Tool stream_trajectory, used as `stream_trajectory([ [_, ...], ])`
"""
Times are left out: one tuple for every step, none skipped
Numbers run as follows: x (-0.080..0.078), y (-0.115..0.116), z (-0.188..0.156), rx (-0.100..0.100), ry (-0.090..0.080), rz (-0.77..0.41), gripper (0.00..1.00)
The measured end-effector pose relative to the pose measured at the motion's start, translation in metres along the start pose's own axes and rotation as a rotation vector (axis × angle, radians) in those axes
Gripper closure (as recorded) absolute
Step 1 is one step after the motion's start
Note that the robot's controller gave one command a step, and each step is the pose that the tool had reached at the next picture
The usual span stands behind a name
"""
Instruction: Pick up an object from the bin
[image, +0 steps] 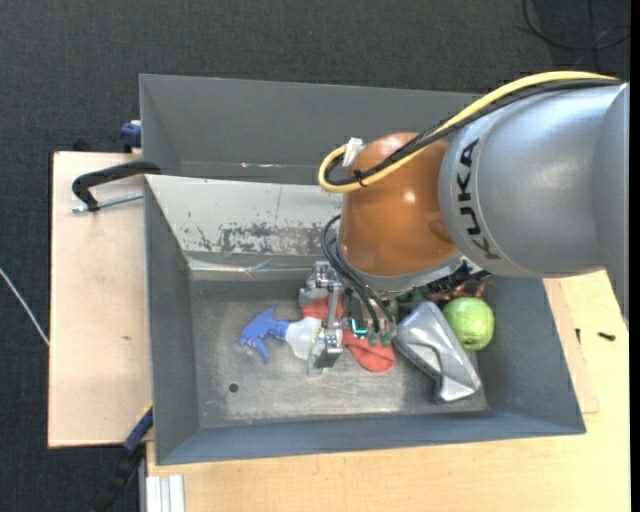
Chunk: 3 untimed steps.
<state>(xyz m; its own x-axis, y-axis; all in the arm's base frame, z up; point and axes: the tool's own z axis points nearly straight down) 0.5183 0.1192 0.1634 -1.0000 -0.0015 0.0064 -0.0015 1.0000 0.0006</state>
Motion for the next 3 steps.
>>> stream_trajectory([
  [-0.001,-0.001,-0.003,-0.001,-0.006,0.002,0.00],
  [-0.045,-0.012,0.076,-0.002,-0.013,0.005,0.00],
  [-0.048,-0.014,0.081,-0.002,-0.013,0.003,0.00],
])
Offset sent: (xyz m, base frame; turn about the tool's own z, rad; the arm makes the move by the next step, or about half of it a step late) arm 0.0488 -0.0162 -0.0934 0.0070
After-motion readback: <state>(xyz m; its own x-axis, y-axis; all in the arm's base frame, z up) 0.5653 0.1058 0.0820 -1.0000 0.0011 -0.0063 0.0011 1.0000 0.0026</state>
